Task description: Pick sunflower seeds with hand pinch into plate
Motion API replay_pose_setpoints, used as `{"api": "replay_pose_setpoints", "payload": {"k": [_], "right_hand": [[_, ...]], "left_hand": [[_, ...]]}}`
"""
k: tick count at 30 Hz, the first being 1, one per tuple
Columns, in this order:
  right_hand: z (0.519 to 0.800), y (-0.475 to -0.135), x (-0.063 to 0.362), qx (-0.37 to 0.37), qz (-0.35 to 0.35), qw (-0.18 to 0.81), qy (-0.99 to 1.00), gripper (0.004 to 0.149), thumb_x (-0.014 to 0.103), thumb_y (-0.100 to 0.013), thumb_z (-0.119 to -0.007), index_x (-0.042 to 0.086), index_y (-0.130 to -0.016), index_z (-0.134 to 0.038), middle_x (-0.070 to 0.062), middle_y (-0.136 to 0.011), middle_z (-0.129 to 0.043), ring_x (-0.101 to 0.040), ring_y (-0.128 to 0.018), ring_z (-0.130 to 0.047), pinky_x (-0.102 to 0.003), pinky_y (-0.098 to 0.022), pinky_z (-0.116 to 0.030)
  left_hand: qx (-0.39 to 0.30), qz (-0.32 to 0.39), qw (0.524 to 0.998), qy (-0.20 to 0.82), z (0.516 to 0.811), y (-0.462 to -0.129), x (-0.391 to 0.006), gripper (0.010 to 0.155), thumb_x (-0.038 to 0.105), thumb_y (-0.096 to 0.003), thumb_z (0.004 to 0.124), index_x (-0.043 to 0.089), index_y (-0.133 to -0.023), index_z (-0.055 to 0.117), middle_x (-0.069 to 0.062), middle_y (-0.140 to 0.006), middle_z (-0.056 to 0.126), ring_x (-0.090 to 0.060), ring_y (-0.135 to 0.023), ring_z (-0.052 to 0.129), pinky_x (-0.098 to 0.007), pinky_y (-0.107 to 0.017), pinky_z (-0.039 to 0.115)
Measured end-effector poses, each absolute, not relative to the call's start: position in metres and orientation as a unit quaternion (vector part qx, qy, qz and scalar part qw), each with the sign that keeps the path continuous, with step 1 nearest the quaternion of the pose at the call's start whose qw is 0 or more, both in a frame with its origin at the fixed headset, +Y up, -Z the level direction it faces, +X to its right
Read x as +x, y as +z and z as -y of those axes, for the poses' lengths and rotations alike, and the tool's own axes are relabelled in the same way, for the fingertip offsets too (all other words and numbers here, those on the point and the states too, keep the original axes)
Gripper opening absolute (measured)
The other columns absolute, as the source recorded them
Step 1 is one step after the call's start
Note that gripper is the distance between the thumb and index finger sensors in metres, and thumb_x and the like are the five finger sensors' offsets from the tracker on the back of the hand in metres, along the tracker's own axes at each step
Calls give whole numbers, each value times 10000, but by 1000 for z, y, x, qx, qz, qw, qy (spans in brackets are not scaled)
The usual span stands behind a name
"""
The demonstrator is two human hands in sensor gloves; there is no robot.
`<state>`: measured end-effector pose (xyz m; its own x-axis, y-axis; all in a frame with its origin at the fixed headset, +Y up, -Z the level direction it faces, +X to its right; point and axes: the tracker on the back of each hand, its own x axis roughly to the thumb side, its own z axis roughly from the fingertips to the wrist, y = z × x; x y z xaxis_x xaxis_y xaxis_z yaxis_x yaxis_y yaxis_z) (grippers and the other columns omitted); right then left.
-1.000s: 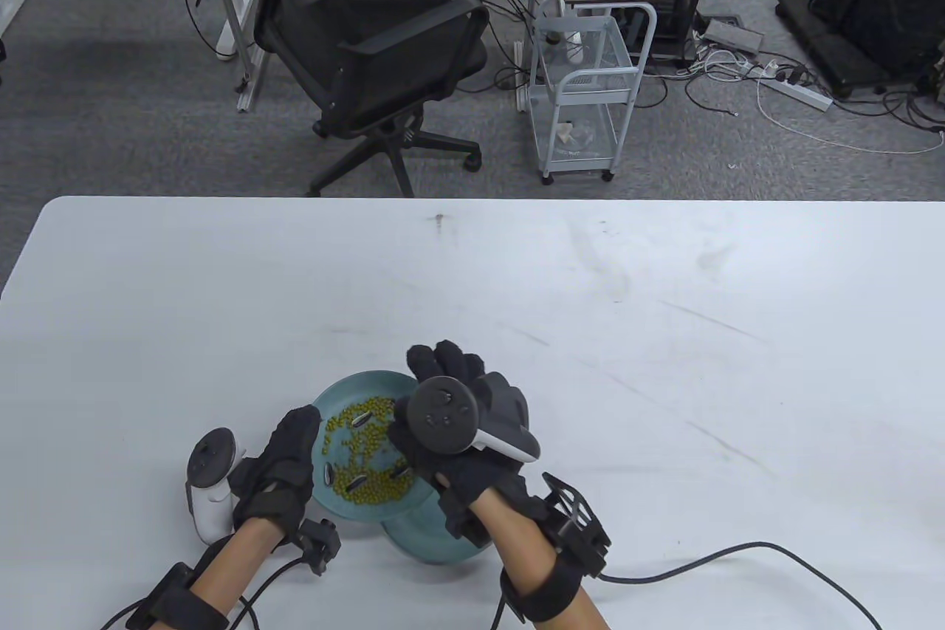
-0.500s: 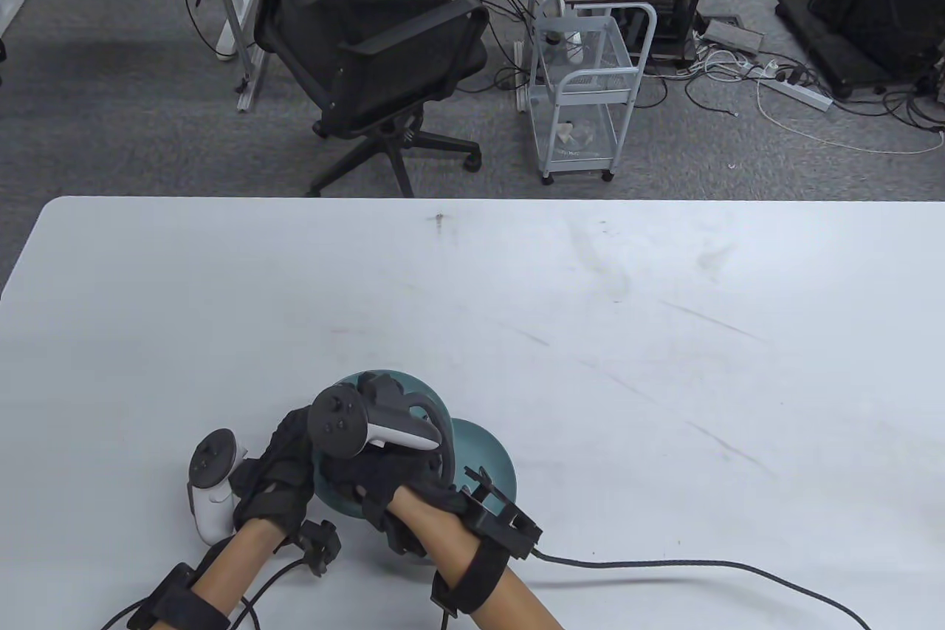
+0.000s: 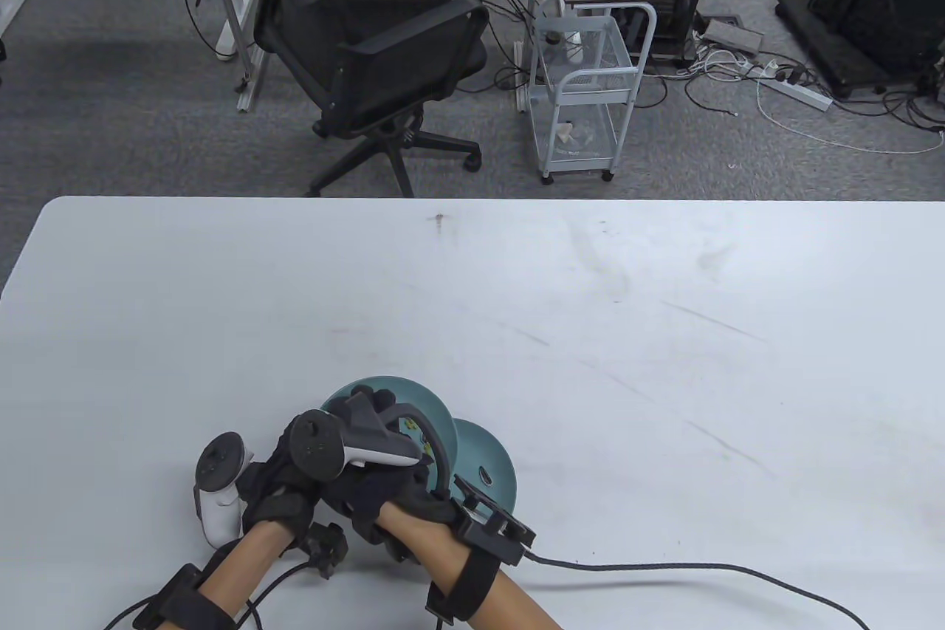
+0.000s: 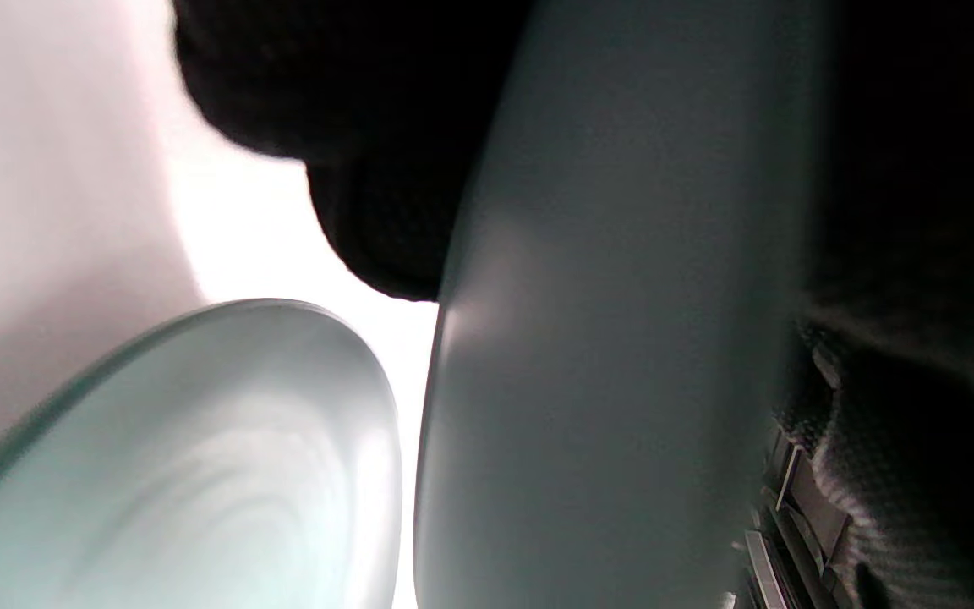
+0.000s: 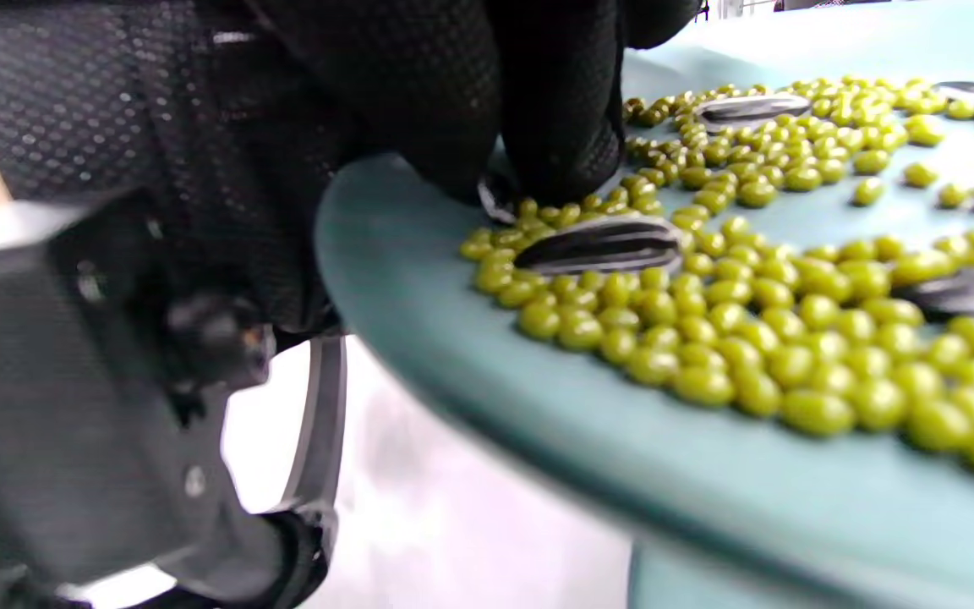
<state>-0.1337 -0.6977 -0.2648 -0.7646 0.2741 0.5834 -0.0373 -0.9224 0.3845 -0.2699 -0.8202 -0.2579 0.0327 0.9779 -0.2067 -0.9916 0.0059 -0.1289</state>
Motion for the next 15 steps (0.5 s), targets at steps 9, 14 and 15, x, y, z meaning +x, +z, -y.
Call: {"api": "replay_pose_setpoints", "payload": {"k": [9,14,15], "right_hand": [[699,-265,-132,330,-166,81,926,350,165,-565,-886,-107,-785,-889,-375,-1113,-419,-691,-976,-270,-789,-644,-231],[699,-264,-133,336,-173,85,922,380,197,-569,-889,-114,-787,-888,-381,-1111,-418,-694,-974,-268,-789,-642,-232],[699,-264,-133,338,-176,87,921,382,191,-568,-887,-121,-788,-886,-382,-1111,-416,-695,-973,-269,-789,-641,-234]], "left_hand": [[-108,-25,716,689,819,-258,-270,478,495,-664,496,142,-985,469,-107,-808,826,-208,-434,1023,-280,-278,868],[-112,-27,713,692,819,-258,-270,479,494,-662,500,140,-983,473,-109,-803,828,-210,-429,1023,-281,-274,866],[-113,-26,712,692,819,-258,-270,479,494,-664,497,139,-985,469,-110,-807,824,-210,-434,1021,-282,-277,865]]}}
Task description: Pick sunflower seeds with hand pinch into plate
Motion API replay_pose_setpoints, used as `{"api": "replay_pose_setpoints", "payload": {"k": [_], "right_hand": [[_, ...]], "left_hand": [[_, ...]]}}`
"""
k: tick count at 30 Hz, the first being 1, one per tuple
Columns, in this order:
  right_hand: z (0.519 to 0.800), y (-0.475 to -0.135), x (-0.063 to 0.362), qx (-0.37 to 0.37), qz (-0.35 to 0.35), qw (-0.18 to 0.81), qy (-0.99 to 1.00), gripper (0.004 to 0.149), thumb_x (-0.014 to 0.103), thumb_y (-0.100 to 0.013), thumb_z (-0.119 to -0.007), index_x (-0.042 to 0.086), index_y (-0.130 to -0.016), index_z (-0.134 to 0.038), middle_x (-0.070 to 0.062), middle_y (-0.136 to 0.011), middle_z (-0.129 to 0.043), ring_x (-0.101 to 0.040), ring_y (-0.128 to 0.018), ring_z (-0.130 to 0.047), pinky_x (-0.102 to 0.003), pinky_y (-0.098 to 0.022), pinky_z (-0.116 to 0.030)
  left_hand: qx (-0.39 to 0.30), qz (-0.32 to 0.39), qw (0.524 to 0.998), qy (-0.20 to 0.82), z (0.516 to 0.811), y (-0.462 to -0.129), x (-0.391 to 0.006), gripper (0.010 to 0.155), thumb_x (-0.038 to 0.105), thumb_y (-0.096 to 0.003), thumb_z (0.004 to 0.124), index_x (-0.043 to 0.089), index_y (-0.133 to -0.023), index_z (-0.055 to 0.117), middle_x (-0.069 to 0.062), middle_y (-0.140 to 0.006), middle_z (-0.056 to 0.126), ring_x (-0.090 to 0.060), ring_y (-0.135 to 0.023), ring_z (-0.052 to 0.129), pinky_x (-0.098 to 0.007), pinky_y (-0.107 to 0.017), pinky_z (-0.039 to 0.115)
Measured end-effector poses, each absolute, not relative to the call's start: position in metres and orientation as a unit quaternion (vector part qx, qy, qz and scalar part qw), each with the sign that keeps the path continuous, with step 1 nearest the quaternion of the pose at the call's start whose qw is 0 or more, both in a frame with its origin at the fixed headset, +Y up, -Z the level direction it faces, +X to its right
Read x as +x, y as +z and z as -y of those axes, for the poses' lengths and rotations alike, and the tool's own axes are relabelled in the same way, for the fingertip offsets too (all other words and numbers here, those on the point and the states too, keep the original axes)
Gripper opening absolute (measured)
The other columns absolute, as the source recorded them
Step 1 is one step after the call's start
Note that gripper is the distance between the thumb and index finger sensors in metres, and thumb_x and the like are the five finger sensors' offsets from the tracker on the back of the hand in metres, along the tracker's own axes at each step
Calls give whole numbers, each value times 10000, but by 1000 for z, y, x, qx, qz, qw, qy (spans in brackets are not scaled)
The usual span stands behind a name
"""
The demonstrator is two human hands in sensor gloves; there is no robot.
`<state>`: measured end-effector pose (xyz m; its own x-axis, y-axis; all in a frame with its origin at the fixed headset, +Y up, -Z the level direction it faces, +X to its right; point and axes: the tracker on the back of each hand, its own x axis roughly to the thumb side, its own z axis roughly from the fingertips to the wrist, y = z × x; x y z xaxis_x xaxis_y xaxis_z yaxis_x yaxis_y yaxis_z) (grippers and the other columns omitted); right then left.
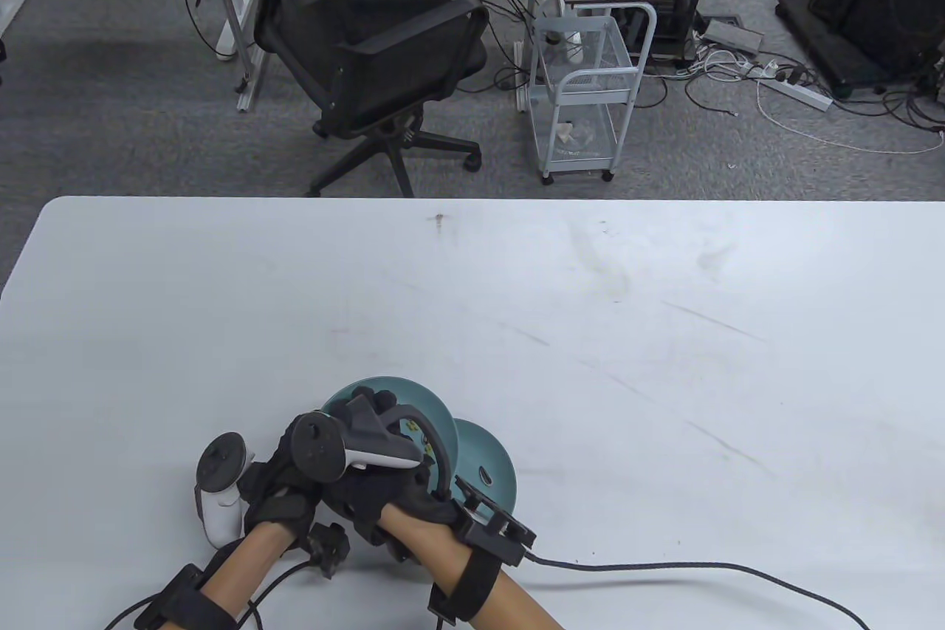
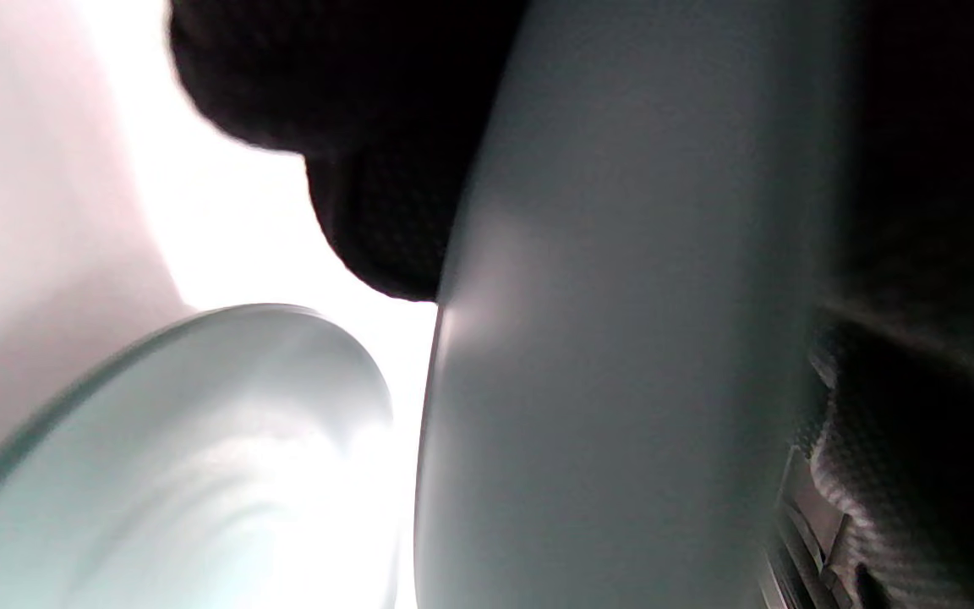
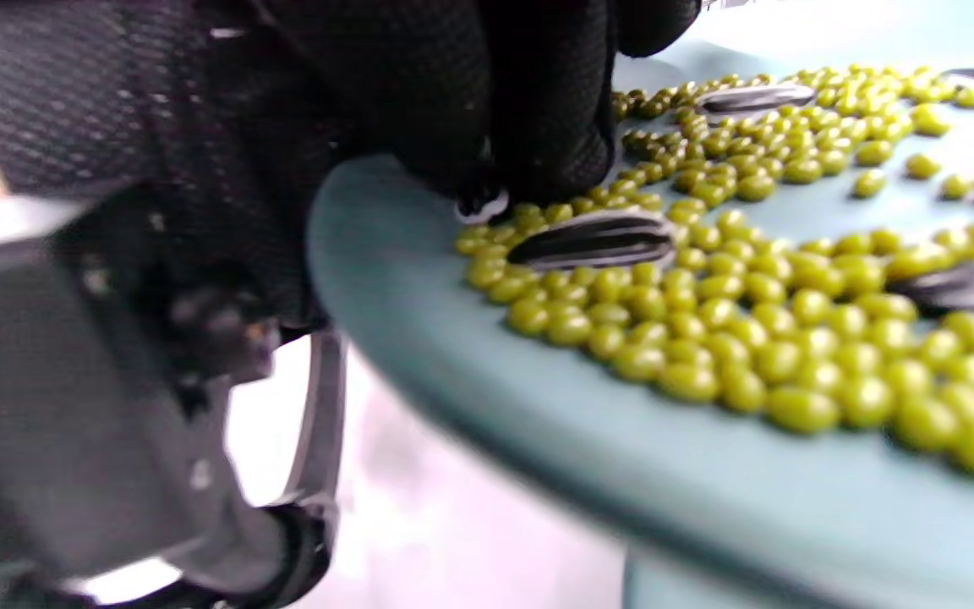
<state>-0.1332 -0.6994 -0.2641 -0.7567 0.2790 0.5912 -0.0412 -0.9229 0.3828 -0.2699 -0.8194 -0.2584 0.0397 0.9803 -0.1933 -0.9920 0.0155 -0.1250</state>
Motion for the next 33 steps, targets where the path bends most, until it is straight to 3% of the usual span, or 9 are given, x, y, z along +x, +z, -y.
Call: {"api": "replay_pose_setpoints", "payload": {"k": [20,33], "right_hand": [[700,-258,-135,343,-178,75,919,358,199,-559,-896,-91,-768,-875,-389,-1107,-422,-690,-974,-278,-790,-645,-238],[699,-253,-137,355,-141,63,922,355,195,-553,-903,-100,-751,-893,-380,-1099,-462,-680,-980,-324,-785,-651,-266]], "left_hand": [[-105,-26,718,688,818,-257,-270,479,491,-660,507,136,-980,484,-115,-793,837,-214,-416,1024,-286,-264,865],[-108,-29,712,693,818,-258,-271,478,493,-663,502,138,-982,477,-111,-799,831,-210,-425,1024,-284,-270,865]]}}
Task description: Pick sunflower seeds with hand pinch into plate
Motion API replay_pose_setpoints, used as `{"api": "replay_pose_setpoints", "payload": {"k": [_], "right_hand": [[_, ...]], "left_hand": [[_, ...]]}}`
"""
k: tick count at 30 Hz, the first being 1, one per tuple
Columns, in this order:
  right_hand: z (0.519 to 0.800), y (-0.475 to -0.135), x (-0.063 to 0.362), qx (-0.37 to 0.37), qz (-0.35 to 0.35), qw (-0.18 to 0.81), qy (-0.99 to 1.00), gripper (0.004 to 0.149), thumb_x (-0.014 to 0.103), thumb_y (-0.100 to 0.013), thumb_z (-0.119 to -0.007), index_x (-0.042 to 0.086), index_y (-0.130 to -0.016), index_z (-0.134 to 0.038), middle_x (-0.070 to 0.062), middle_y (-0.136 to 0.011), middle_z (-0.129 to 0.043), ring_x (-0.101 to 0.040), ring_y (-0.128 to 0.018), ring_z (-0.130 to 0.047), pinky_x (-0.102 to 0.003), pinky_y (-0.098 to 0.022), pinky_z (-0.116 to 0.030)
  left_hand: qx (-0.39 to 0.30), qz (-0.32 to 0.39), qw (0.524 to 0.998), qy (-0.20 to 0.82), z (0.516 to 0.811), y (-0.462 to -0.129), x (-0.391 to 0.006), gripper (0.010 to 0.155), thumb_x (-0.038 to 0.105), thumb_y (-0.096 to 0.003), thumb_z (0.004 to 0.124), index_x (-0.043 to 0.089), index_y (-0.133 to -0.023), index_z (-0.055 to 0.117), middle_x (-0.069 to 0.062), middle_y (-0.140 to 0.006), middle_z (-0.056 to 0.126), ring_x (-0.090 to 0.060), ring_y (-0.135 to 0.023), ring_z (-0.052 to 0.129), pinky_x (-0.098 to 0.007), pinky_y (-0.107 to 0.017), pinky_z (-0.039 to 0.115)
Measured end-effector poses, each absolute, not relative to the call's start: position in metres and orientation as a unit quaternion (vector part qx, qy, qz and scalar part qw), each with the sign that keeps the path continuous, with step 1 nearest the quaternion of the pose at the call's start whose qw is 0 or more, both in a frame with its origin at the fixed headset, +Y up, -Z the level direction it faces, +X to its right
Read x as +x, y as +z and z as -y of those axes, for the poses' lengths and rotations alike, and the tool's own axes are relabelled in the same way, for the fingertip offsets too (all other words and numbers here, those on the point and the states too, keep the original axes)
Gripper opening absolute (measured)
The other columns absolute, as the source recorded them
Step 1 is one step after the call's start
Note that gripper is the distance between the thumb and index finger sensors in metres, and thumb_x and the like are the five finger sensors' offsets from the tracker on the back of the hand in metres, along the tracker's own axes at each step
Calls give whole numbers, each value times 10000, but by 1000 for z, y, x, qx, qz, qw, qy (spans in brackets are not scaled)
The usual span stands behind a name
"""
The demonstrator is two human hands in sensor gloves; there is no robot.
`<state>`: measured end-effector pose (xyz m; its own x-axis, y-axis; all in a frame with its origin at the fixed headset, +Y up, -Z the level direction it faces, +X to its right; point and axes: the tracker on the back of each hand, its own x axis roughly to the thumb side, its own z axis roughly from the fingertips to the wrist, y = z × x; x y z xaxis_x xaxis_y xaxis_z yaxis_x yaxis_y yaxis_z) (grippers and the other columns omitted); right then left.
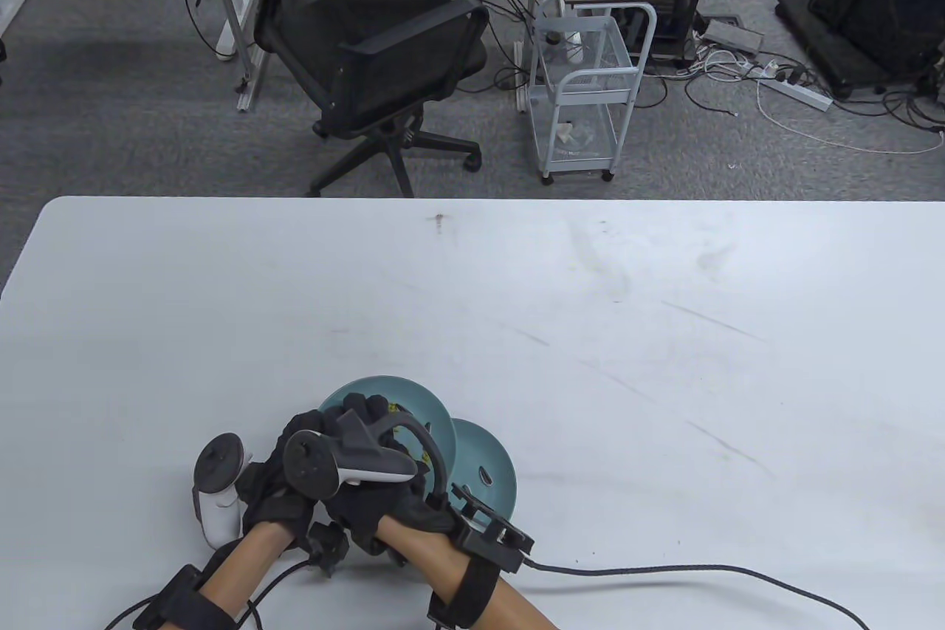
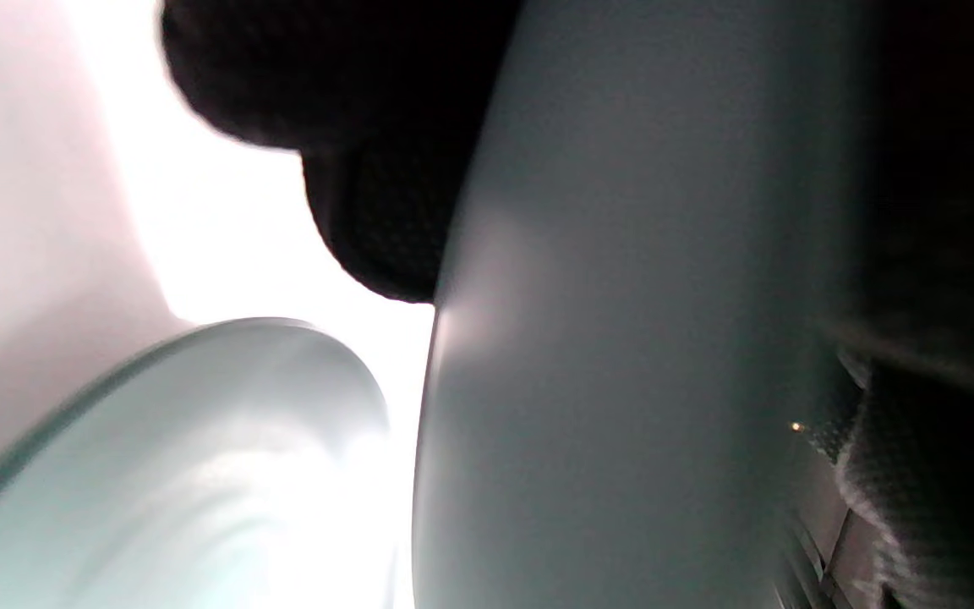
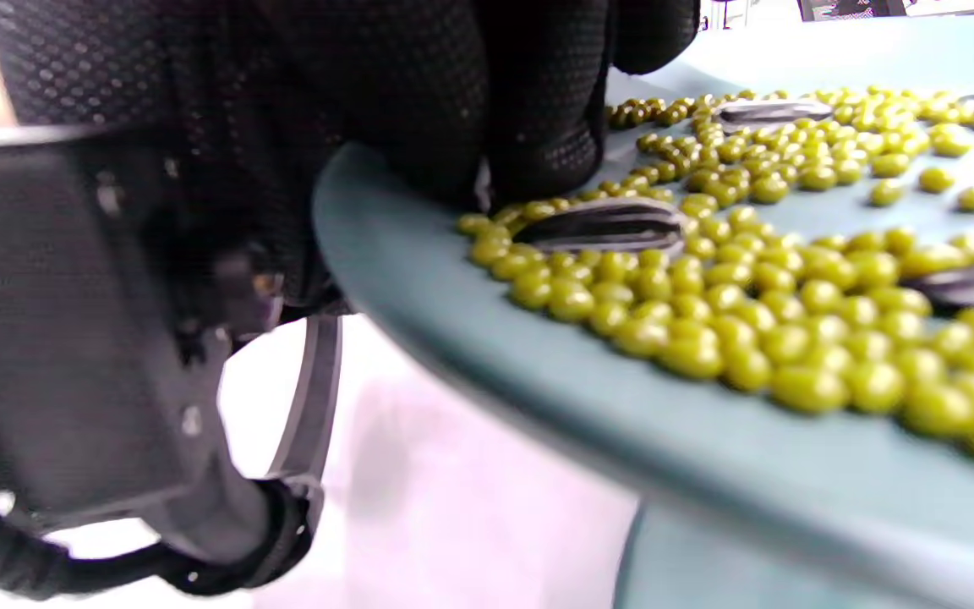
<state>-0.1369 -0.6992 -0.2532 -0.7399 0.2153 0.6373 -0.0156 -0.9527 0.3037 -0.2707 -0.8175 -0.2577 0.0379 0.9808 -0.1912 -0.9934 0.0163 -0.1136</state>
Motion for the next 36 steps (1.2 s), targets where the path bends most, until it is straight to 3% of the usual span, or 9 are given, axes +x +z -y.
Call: {"api": "replay_pose_setpoints", "payload": {"k": [14,27,30,36], "right_hand": [[684,-261,-121,341,-132,126,922,358,187,-552,-908,-112,-749,-893,-376,-1102,-451,-676,-983,-310,-785,-654,-252],[626,-253,-44,281,-44,191,940,356,182,-552,-912,-113,-750,-896,-376,-1106,-445,-681,-984,-299,-789,-652,-238],[632,-255,-15,243,-52,183,951,354,178,-550,-914,-113,-749,-899,-382,-1106,-440,-683,-983,-297,-791,-651,-236],[675,-264,20,186,-100,176,961,355,185,-552,-911,-107,-753,-897,-383,-1106,-437,-685,-980,-303,-793,-646,-240]], "left_hand": [[-100,-30,718,689,816,-258,-272,481,501,-659,514,144,-980,487,-110,-795,838,-214,-421,1025,-286,-267,864],[-93,-36,709,698,813,-257,-277,480,509,-662,510,152,-982,489,-96,-793,843,-197,-419,1028,-272,-265,867],[-90,-42,708,700,812,-257,-278,479,510,-663,509,153,-983,487,-96,-794,842,-195,-420,1028,-271,-266,867],[-84,-43,708,700,810,-258,-282,481,513,-662,512,155,-982,490,-95,-792,843,-196,-417,1028,-271,-264,866]]}}
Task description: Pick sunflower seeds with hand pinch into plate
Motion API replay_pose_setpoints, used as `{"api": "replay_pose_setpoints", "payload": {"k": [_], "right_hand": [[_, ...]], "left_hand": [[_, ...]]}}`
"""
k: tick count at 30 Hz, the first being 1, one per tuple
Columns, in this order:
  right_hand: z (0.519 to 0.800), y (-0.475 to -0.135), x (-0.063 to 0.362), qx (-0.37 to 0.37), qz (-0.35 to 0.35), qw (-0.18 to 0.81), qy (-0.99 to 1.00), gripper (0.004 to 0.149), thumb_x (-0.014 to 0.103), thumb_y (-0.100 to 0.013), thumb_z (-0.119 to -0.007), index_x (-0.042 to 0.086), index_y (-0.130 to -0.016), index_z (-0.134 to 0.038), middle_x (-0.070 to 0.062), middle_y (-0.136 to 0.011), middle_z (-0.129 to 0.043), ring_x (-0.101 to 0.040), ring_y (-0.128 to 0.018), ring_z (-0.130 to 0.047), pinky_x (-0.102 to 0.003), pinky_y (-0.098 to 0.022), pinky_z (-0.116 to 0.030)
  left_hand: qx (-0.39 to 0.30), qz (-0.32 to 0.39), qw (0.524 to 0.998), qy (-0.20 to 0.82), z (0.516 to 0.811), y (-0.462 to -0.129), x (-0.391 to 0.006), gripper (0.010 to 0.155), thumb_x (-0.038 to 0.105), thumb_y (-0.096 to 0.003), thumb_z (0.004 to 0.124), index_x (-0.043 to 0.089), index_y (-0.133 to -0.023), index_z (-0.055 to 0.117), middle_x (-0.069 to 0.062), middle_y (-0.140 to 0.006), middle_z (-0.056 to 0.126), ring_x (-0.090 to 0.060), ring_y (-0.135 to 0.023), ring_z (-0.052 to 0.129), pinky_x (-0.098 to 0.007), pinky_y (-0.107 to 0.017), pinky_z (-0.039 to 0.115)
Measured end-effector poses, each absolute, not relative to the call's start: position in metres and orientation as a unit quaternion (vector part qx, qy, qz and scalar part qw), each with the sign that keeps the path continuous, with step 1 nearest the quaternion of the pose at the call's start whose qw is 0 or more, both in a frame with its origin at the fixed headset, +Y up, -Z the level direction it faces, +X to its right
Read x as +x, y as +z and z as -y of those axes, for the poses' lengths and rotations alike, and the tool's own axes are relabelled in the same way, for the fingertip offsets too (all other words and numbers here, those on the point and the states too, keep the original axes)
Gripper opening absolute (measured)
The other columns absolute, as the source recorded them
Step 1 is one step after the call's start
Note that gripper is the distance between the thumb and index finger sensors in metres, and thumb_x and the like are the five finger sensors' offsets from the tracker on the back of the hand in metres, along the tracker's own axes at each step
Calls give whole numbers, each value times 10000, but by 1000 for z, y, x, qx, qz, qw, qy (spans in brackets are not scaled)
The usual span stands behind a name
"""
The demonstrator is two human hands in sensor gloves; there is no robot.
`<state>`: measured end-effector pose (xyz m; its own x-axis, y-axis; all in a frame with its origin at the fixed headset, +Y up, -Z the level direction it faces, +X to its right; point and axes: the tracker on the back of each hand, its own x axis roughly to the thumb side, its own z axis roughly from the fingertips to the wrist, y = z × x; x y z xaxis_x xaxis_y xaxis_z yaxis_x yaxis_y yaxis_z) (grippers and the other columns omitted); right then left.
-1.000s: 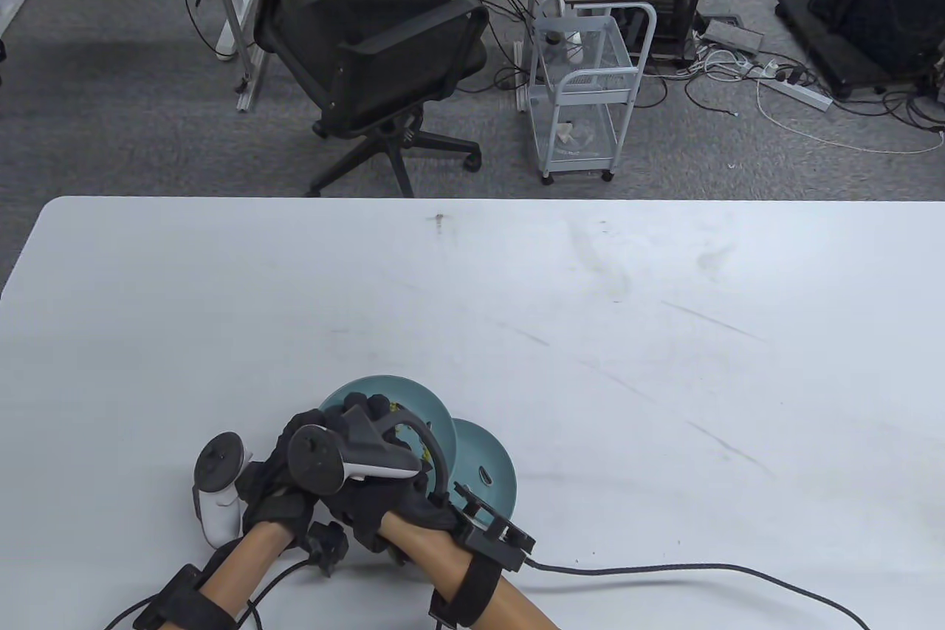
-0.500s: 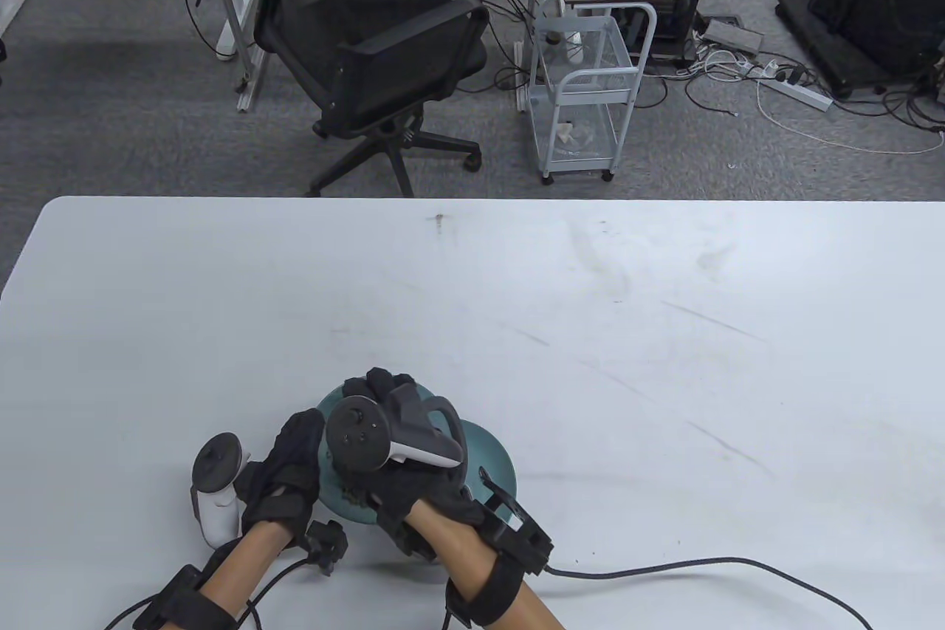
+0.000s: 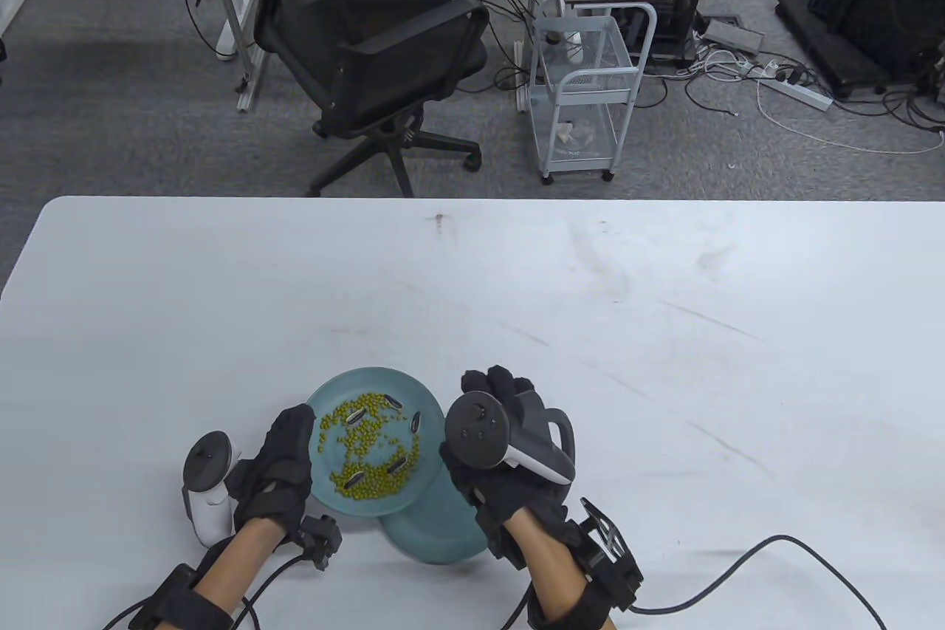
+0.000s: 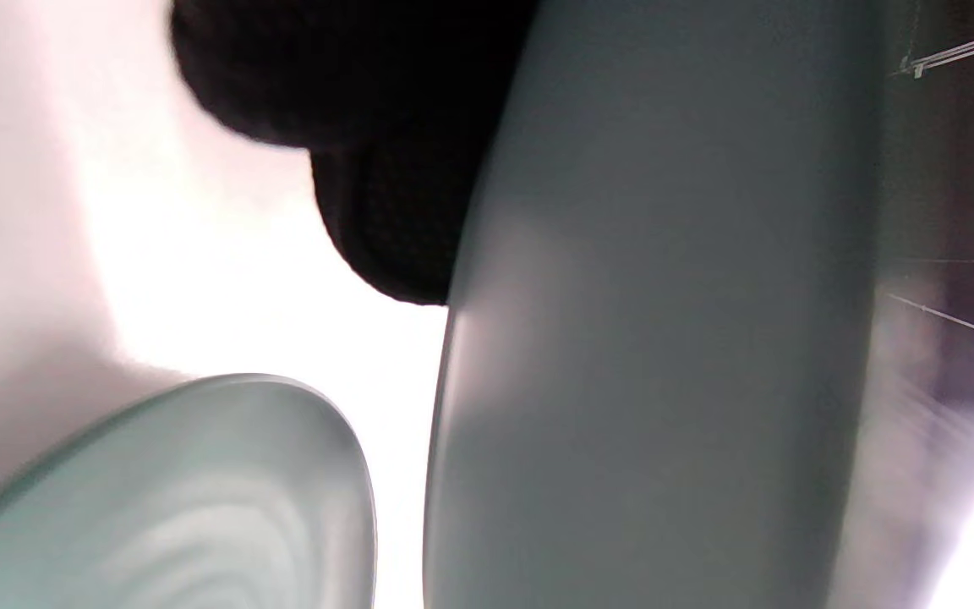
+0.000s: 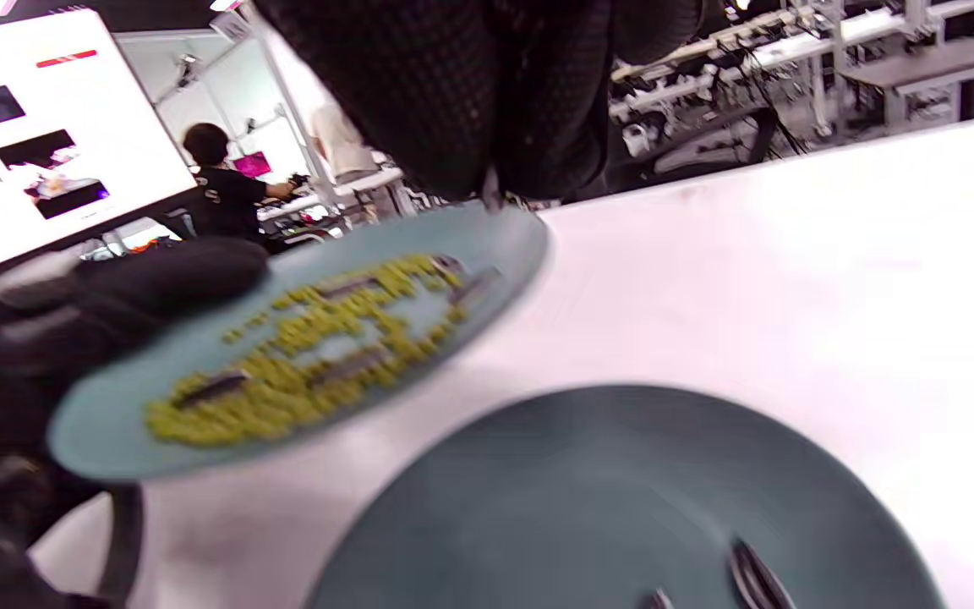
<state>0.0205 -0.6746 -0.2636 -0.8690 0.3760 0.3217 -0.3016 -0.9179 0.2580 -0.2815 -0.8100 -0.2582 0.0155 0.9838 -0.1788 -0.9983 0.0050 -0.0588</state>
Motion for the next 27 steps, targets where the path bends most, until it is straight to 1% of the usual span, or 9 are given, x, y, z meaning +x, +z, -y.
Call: {"api": "replay_pose_setpoints", "payload": {"k": [1,2,4,5,6,8,10,19,27], "right_hand": [[681,-266,23,180,-106,179,961,354,185,-551,-912,-106,-752,-897,-384,-1106,-436,-686,-978,-303,-792,-647,-240],[695,-270,27,169,-119,182,961,353,184,-552,-910,-107,-751,-896,-384,-1105,-434,-686,-977,-301,-793,-644,-240],[713,-276,30,156,-135,179,962,354,185,-553,-907,-108,-752,-893,-383,-1104,-428,-688,-973,-294,-792,-643,-239],[718,-277,31,154,-138,176,962,355,188,-553,-905,-106,-752,-892,-383,-1103,-426,-688,-972,-294,-791,-642,-240],[730,-280,32,150,-139,167,964,353,200,-558,-898,-89,-759,-886,-380,-1105,-413,-685,-973,-293,-788,-641,-242],[743,-280,31,152,-113,172,967,353,198,-548,-903,-92,-750,-893,-390,-1099,-401,-694,-960,-282,-791,-629,-243],[752,-280,29,146,-105,189,965,353,200,-545,-906,-89,-748,-895,-390,-1098,-402,-694,-958,-287,-790,-627,-245],[766,-282,26,139,-125,187,964,353,212,-550,-900,-77,-754,-892,-389,-1096,-402,-693,-957,-289,-789,-626,-246],[766,-281,26,133,-107,200,965,353,220,-553,-895,-66,-759,-889,-386,-1094,-417,-691,-956,-306,-788,-626,-257]], "left_hand": [[-84,-44,707,700,810,-258,-282,481,513,-662,512,156,-982,490,-95,-792,844,-196,-417,1028,-271,-264,866],[-84,-43,707,701,810,-259,-282,481,513,-661,512,156,-982,489,-95,-792,844,-195,-418,1028,-270,-264,867],[-81,-45,705,704,809,-259,-282,480,512,-661,514,155,-982,491,-97,-791,844,-199,-416,1027,-273,-263,866],[-80,-46,705,704,809,-259,-282,480,512,-661,513,155,-982,490,-96,-791,843,-197,-416,1028,-272,-262,866],[-81,-45,705,704,809,-259,-282,480,512,-661,513,155,-982,491,-96,-791,844,-197,-416,1028,-272,-263,866],[-84,-41,705,703,809,-260,-282,481,512,-661,514,155,-981,492,-98,-790,844,-199,-415,1028,-274,-262,865],[-86,-39,706,702,809,-260,-282,481,510,-659,519,152,-979,496,-102,-785,847,-204,-410,1027,-277,-258,864],[-94,-29,705,702,810,-259,-278,484,512,-658,528,148,-976,509,-109,-776,853,-211,-397,1027,-281,-249,862],[-89,-31,705,703,810,-259,-279,484,514,-657,529,150,-976,511,-109,-775,854,-211,-396,1028,-281,-248,863]]}}
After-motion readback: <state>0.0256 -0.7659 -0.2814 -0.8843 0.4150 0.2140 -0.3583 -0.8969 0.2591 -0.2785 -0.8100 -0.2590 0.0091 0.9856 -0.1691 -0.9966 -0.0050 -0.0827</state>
